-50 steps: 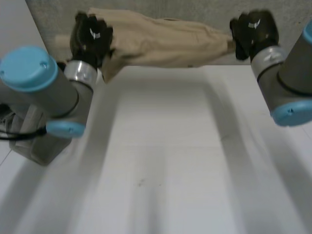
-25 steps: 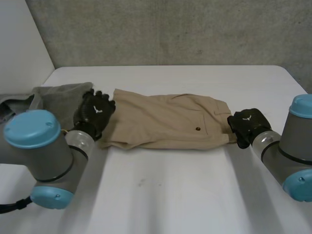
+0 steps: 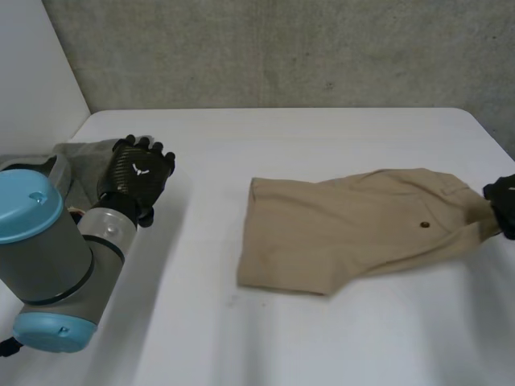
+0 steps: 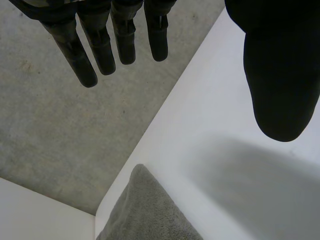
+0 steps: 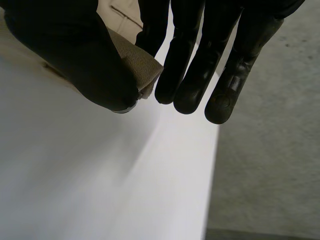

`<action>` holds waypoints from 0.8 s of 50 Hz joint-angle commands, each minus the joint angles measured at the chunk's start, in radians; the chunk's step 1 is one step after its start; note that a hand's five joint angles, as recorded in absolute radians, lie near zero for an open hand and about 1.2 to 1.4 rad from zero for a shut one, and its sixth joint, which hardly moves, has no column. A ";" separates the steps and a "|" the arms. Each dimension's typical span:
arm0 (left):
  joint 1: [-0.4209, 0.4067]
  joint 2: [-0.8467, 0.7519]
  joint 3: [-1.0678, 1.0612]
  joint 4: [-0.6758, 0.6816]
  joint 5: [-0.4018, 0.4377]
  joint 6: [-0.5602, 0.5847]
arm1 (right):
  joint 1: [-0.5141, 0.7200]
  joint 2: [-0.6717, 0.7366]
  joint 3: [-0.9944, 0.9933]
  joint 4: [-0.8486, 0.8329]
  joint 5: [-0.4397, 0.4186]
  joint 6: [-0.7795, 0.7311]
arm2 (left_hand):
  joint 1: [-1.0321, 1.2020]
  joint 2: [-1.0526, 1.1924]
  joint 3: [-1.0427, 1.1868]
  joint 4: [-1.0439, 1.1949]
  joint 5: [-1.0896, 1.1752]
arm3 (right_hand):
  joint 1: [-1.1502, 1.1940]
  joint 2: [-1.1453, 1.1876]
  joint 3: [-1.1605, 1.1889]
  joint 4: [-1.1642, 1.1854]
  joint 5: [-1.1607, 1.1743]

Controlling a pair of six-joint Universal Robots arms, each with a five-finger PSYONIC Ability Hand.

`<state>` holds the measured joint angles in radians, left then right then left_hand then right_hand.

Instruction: Fold the laundry.

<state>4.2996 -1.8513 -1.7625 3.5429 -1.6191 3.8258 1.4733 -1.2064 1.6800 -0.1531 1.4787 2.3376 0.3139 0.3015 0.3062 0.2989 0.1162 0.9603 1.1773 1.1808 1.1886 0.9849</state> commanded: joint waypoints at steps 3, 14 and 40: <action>0.003 0.006 0.004 0.002 -0.002 0.000 | 0.146 -0.047 -0.108 -0.029 -0.023 -0.004 | -0.018 -0.006 -0.011 -0.003 0.005 | 0.436 0.219 0.215 0.208 0.237; -0.012 0.032 0.043 0.004 -0.004 -0.130 | 0.605 -0.004 -0.126 -0.197 -0.279 -0.061 | -0.018 -0.006 -0.011 -0.003 0.005 | 0.436 0.219 0.215 0.208 0.237; -0.244 -0.129 0.287 0.002 -0.079 -0.227 | 0.603 -0.034 -0.134 -0.036 -0.205 0.536 | -0.033 -0.020 -0.025 -0.018 -0.010 | -0.786 -1.003 -1.006 -1.014 -0.985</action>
<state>4.1273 -1.9218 -1.5642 3.5451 -1.6602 3.6040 2.1753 -1.1117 1.5249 -0.2483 1.2721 2.4806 0.3029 0.2904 0.2848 0.2887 0.1011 0.1972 0.2128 0.2083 0.2841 0.0972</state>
